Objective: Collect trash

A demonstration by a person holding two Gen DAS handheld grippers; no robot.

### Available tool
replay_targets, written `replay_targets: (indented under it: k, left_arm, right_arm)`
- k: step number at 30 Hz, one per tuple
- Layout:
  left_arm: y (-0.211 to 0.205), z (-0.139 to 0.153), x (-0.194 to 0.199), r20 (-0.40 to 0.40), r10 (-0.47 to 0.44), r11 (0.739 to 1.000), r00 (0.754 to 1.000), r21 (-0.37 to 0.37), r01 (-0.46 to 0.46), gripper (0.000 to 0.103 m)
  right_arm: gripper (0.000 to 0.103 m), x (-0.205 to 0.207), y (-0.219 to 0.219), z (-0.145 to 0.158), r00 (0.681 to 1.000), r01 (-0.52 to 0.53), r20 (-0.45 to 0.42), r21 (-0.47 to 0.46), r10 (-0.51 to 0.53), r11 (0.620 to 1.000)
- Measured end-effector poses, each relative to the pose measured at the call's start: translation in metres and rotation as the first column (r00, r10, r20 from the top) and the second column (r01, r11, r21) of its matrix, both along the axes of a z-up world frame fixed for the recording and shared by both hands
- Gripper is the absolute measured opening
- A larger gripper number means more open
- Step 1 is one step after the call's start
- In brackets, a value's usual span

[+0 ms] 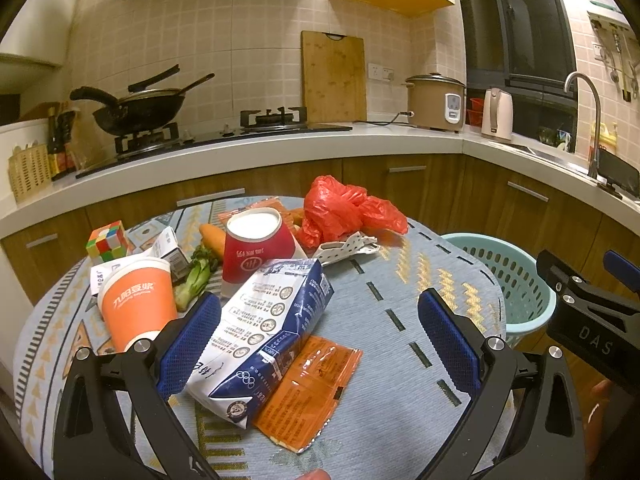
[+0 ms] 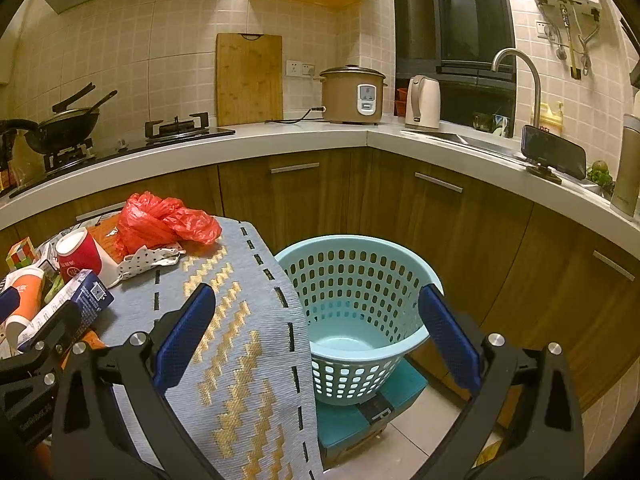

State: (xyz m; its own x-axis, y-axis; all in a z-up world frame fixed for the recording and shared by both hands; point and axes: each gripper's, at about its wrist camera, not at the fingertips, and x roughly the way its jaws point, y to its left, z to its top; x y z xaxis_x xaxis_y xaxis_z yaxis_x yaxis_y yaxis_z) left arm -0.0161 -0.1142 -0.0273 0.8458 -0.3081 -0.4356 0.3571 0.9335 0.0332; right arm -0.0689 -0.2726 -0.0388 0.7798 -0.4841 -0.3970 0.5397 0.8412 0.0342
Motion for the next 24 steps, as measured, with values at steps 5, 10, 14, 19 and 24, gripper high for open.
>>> replay_targets:
  k: [5, 10, 14, 19, 24]
  left_arm:
    - [0.0010, 0.0000, 0.0004, 0.001, 0.001, 1.000, 1.000, -0.003, -0.001, 0.096]
    - [0.0021, -0.0010, 0.0004, 0.000, 0.001, 1.000, 1.000, -0.001, -0.001, 0.096]
    - [0.0023, -0.0008, 0.0007, 0.000, 0.004, 1.000, 1.000, -0.003, -0.004, 0.096]
    - [0.0026, -0.0013, 0.0010, -0.002, 0.006, 1.000, 1.000, -0.005, -0.006, 0.096]
    - [0.0034, -0.0010, 0.0014, -0.001, 0.006, 1.000, 1.000, -0.006, -0.006, 0.096]
  right_arm:
    - [0.097, 0.0001, -0.0002, -0.0004, 1.000, -0.002, -0.001, 0.005, 0.002, 1.000]
    - [0.097, -0.0010, -0.0012, -0.0004, 1.000, -0.003, 0.000, 0.010, 0.003, 1.000]
    - [0.097, -0.0015, -0.0008, -0.0001, 1.000, -0.003, 0.001, 0.007, 0.003, 1.000]
    - [0.097, -0.0013, -0.0007, 0.0000, 1.000, -0.002, 0.000, 0.008, 0.002, 1.000]
    - [0.097, -0.0012, -0.0001, 0.0001, 1.000, -0.001, -0.001, 0.003, 0.001, 1.000]
